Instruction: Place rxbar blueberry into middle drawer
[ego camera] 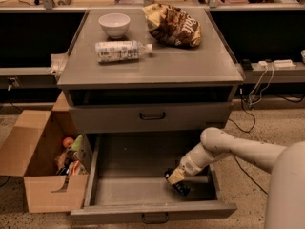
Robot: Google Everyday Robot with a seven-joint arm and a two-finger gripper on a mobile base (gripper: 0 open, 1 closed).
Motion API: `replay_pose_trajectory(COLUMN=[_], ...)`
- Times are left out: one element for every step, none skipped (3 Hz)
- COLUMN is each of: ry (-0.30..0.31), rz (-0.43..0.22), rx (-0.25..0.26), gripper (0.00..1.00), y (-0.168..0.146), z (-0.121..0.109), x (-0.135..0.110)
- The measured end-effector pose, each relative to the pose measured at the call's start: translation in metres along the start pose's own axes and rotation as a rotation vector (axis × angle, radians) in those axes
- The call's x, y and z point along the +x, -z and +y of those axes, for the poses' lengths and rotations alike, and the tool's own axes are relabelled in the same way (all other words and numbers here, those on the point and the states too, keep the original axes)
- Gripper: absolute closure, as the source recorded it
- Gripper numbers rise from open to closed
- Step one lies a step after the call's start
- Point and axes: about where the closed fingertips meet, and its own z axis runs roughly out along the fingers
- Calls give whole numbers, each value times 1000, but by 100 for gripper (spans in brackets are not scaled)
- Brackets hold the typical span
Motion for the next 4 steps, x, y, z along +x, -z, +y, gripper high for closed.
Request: replay_pose_trajectory(ry=[-7, 8, 33, 68], rz=[6, -4, -24, -65], rx=[-13, -8, 3, 26], gripper=[62, 39, 16, 0], y=[-15, -15, -7, 12], z=[-11, -16, -16, -13], x=[-7, -17, -28, -41])
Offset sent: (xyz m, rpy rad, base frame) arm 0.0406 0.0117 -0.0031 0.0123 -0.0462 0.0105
